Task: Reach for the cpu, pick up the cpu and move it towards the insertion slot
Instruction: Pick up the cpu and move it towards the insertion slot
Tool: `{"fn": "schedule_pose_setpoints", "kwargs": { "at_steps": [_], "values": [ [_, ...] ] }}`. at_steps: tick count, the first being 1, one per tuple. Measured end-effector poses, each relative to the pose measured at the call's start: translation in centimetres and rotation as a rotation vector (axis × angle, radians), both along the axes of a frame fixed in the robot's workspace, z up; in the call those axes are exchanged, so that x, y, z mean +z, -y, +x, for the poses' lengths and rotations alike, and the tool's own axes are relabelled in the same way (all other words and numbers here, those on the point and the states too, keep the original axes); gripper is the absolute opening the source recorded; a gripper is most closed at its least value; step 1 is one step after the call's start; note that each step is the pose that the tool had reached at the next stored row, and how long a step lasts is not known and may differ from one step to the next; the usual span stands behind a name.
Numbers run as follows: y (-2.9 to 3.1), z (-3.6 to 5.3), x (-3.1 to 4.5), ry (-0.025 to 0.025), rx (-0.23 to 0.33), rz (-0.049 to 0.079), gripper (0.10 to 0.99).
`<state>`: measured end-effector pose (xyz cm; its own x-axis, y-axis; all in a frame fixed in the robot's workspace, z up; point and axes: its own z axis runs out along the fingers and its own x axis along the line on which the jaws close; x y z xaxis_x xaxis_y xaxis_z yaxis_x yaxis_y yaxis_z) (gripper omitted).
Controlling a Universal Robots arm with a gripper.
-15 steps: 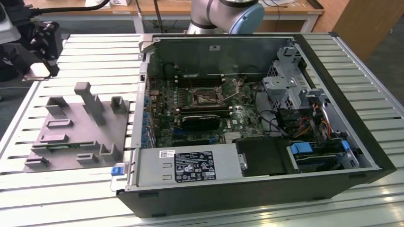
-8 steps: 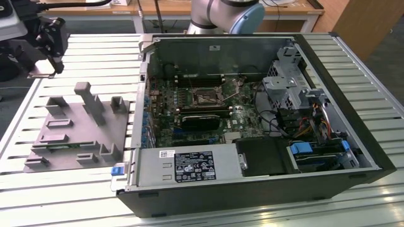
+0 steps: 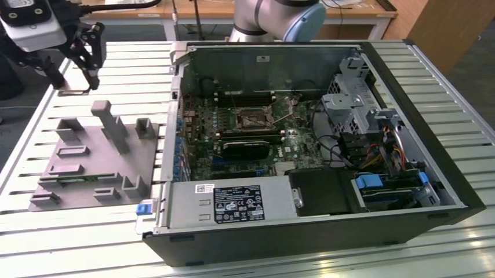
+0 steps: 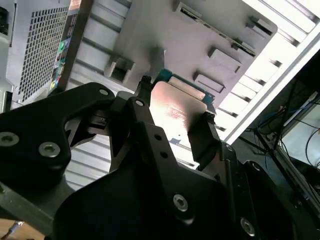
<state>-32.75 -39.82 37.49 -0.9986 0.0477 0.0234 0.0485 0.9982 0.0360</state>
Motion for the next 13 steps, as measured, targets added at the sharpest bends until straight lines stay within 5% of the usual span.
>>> {"fn": "schedule_pose_setpoints", "kwargs": {
  "at_steps": [13],
  "values": [
    [-0.02,5.35,-0.21,0.0001,0.000,0.000,0.545]
  ]
}}
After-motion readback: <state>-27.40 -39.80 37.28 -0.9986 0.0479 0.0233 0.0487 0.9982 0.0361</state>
